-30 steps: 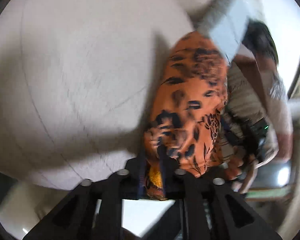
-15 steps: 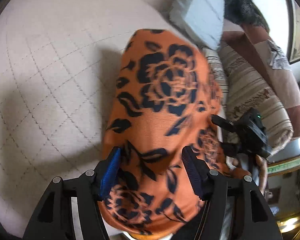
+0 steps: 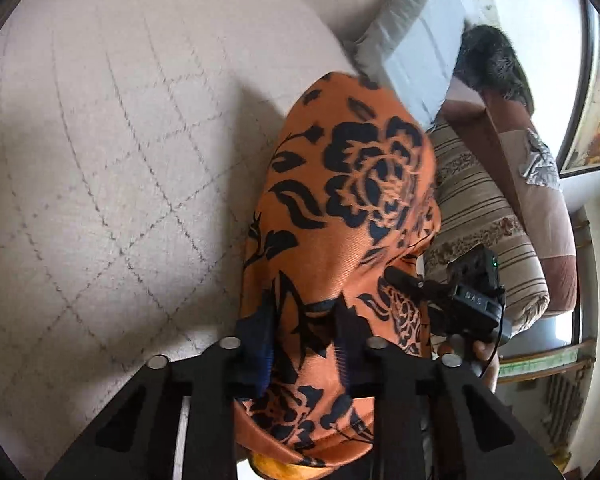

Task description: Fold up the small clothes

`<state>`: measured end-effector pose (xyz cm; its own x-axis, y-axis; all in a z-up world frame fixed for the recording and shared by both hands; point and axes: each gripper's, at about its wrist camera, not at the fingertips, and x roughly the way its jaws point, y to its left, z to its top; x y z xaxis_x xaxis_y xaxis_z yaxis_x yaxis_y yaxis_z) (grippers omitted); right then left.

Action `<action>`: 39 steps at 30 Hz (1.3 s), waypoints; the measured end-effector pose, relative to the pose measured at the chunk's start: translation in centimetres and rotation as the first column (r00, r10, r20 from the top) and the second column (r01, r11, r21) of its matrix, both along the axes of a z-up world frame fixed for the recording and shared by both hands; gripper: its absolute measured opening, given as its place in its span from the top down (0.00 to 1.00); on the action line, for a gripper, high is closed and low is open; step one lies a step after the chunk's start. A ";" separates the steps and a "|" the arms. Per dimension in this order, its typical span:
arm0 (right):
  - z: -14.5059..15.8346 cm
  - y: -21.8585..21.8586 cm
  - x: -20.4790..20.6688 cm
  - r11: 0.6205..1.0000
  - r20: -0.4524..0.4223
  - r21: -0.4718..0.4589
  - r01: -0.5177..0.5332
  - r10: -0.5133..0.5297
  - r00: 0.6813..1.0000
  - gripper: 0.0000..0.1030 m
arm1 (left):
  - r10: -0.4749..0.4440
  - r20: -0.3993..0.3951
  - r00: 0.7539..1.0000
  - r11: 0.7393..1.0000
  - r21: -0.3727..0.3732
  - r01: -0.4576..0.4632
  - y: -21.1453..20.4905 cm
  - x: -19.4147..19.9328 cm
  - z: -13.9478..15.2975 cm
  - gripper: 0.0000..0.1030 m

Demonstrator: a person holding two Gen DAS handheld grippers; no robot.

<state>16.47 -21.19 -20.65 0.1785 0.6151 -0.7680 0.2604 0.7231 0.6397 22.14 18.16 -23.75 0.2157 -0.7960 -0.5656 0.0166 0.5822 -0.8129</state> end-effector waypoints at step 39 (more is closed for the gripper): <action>3.7 6.3 -2.0 0.994 0.329 0.103 -0.038 0.002 0.944 0.47 | 0.099 0.081 0.992 0.948 0.296 -0.119 7.9 -2.2 6.2 0.49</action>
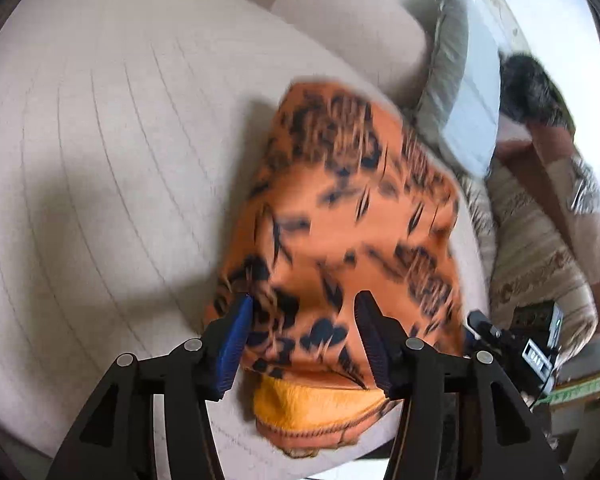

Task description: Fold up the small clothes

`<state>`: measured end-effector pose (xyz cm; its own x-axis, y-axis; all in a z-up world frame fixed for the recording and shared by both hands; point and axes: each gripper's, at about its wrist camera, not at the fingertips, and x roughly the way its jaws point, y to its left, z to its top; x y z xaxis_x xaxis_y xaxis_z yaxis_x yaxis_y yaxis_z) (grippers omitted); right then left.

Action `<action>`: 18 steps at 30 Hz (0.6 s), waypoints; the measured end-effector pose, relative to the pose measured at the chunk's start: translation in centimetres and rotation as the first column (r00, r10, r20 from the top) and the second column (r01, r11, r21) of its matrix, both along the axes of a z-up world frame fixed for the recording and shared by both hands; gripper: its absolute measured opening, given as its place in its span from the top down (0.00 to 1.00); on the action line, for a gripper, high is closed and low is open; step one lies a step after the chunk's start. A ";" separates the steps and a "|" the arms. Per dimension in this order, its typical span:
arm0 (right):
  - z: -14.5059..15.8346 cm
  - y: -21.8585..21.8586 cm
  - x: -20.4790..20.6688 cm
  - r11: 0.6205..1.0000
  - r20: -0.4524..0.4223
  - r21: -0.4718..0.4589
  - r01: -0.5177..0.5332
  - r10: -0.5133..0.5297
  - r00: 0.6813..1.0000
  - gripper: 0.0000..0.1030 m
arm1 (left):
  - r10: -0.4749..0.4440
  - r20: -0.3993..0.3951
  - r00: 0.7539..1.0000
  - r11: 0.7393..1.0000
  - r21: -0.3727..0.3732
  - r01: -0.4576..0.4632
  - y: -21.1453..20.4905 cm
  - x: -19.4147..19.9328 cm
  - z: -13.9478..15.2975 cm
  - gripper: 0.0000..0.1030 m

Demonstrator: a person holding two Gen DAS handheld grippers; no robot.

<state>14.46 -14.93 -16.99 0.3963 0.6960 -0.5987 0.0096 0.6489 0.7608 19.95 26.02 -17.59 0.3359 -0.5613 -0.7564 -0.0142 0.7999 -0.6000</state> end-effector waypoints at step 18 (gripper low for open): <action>-1.0 1.3 -1.3 0.979 -0.055 -0.206 -0.006 -0.005 0.999 0.78 | -0.024 0.077 0.997 0.971 0.239 0.005 -2.5 -4.4 0.1 0.89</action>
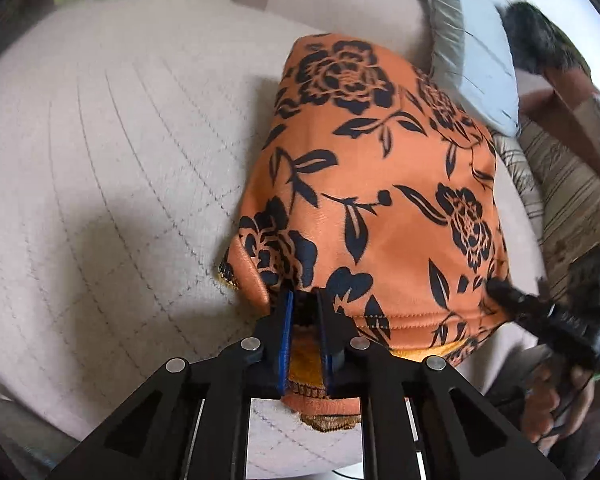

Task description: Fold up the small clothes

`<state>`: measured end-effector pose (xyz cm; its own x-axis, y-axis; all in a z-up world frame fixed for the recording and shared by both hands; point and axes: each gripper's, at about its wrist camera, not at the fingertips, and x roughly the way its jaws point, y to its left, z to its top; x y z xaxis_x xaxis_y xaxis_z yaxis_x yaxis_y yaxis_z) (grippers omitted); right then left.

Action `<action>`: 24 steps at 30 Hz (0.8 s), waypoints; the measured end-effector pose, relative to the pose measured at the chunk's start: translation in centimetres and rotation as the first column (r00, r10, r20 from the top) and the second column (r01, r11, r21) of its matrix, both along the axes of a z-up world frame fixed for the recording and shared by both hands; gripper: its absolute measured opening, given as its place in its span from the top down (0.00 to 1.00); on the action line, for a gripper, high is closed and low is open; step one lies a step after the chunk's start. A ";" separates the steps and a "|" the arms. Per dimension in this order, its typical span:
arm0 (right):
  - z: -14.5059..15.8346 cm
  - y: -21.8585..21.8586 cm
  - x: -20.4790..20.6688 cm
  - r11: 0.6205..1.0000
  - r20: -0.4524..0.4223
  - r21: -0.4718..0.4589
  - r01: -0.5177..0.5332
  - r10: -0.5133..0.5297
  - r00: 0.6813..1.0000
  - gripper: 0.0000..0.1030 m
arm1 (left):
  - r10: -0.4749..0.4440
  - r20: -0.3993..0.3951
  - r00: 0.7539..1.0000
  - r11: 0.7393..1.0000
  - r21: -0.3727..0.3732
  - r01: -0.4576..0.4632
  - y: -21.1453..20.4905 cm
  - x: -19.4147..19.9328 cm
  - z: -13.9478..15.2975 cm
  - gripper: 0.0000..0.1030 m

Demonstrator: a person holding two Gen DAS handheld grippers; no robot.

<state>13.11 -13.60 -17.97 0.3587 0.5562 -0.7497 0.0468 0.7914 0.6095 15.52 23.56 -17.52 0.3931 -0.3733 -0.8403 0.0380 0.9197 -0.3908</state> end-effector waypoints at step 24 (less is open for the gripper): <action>-0.4 1.0 -1.4 0.998 -0.040 -0.056 0.003 -0.006 0.999 0.51 | 0.093 0.062 0.994 0.990 0.096 -0.098 -0.9 -3.2 1.4 0.74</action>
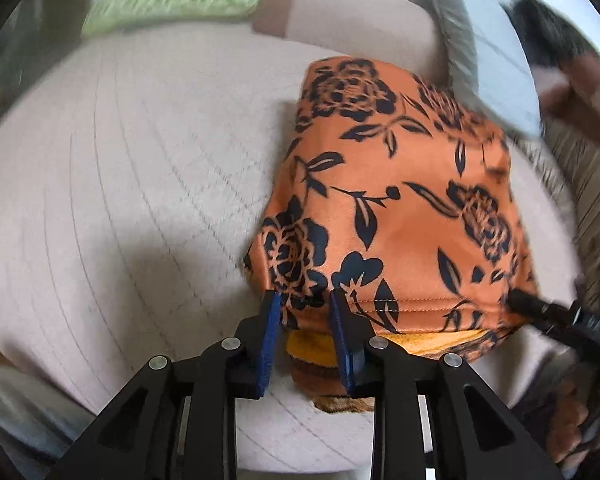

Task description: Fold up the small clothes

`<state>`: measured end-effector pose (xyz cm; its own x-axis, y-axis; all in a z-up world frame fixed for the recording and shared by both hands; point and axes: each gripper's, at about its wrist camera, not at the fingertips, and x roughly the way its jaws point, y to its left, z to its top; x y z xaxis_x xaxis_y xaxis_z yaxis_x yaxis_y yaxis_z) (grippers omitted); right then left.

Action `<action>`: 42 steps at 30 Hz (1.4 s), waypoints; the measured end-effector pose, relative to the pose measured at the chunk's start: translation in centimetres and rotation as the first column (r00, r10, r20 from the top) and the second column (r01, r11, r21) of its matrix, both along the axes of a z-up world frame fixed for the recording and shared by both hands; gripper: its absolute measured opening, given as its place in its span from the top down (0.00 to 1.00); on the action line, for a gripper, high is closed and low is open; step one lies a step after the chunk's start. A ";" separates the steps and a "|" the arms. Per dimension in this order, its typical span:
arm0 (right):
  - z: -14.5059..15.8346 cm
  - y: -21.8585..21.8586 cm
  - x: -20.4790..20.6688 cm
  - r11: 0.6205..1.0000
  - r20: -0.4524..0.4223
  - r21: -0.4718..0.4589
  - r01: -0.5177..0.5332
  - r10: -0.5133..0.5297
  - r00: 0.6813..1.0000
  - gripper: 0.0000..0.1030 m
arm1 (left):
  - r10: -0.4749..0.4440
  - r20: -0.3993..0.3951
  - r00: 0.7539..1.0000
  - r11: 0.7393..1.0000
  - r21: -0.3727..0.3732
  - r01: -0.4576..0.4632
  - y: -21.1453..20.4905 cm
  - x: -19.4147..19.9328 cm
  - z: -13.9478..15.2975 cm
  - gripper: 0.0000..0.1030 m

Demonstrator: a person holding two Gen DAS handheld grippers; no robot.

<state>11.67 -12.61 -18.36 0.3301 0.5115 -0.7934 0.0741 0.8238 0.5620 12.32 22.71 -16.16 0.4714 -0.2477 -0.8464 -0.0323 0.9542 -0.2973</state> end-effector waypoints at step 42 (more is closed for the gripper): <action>-1.5 0.4 18.2 0.994 -0.007 -0.085 -0.067 0.067 0.998 0.95 | -0.044 -0.056 0.997 0.958 -0.284 0.026 3.3 21.8 -4.3 0.70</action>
<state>29.88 -12.18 -19.87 0.2937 0.4630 -0.8363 0.0197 0.8717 0.4896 34.11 26.03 -20.49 0.4081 -0.4969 -0.7659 -0.0266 0.8321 -0.5540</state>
